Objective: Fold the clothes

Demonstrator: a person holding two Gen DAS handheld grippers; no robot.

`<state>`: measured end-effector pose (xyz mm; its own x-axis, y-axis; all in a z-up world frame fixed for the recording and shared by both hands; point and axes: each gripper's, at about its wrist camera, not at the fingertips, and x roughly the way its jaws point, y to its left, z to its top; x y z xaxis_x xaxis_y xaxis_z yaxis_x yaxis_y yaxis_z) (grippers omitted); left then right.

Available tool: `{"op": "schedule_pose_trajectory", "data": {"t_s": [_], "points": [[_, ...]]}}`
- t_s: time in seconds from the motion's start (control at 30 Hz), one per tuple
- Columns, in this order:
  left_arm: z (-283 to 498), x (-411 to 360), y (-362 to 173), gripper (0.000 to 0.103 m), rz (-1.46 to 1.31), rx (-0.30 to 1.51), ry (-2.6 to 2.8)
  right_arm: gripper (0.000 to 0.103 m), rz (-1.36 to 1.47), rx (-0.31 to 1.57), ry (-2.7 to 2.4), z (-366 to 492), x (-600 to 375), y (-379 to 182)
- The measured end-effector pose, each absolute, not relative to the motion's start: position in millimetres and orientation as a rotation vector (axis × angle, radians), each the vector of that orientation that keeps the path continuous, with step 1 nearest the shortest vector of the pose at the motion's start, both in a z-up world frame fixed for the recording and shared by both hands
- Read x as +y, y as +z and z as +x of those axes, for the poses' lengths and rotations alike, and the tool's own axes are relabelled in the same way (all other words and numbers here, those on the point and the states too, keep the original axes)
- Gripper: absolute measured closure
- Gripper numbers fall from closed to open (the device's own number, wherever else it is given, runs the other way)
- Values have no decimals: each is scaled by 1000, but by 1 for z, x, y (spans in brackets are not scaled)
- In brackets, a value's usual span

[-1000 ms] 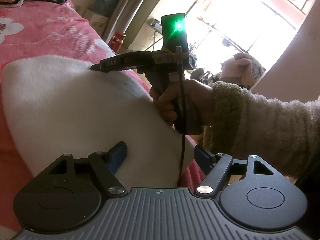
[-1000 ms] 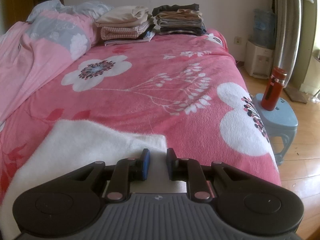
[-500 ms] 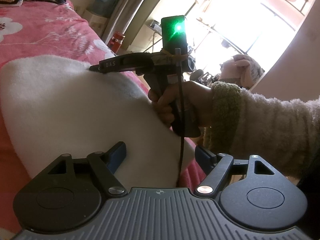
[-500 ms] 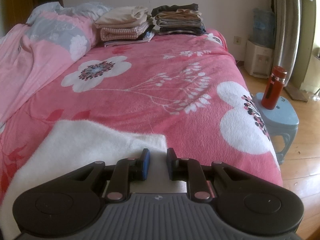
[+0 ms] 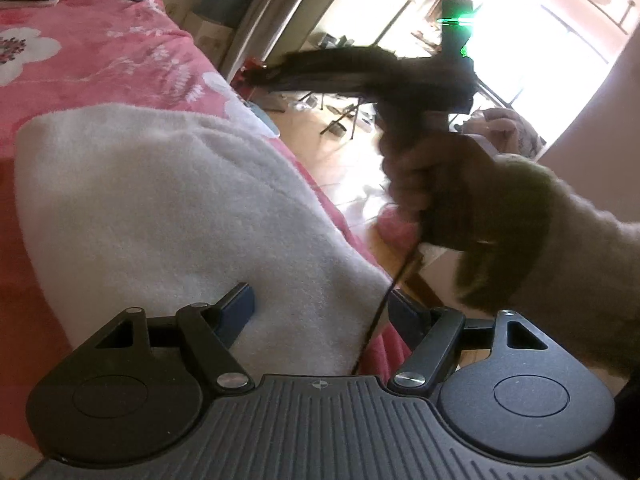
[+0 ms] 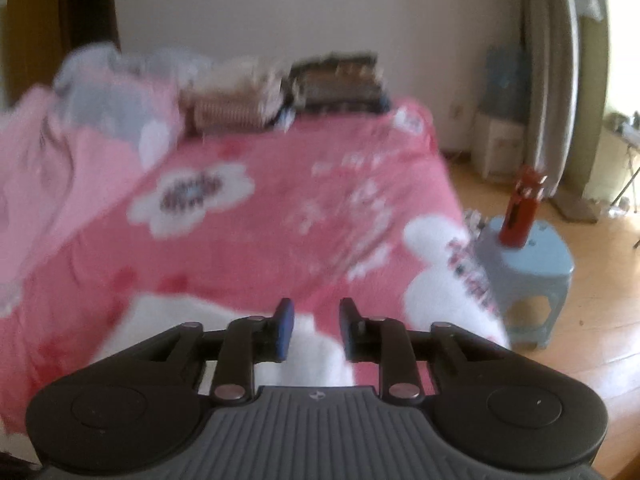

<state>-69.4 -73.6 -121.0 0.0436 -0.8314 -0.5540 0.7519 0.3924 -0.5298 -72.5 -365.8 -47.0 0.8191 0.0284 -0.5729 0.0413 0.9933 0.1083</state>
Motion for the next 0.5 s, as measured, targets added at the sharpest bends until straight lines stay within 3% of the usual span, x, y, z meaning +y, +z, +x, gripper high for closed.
{"op": "schedule_pose_trajectory", "data": {"t_s": [0.17, 0.27, 0.33, 0.5], "points": [[-69, -75, -121, 29, -109, 939, -1192, 75, 96, 656, 77, -89, -357, -45], [-70, -75, -119, 29, -94, 938, -1185, 77, 40, 789, 84, -81, -345, -81], [-71, -75, -118, 30, -86, 936, -1181, 77, -39, 784, 87, -83, -338, -104], [-71, -71, -116, 30, -81, 937, -1176, 77, 10, 779, 72, -87, -344, -68]]}}
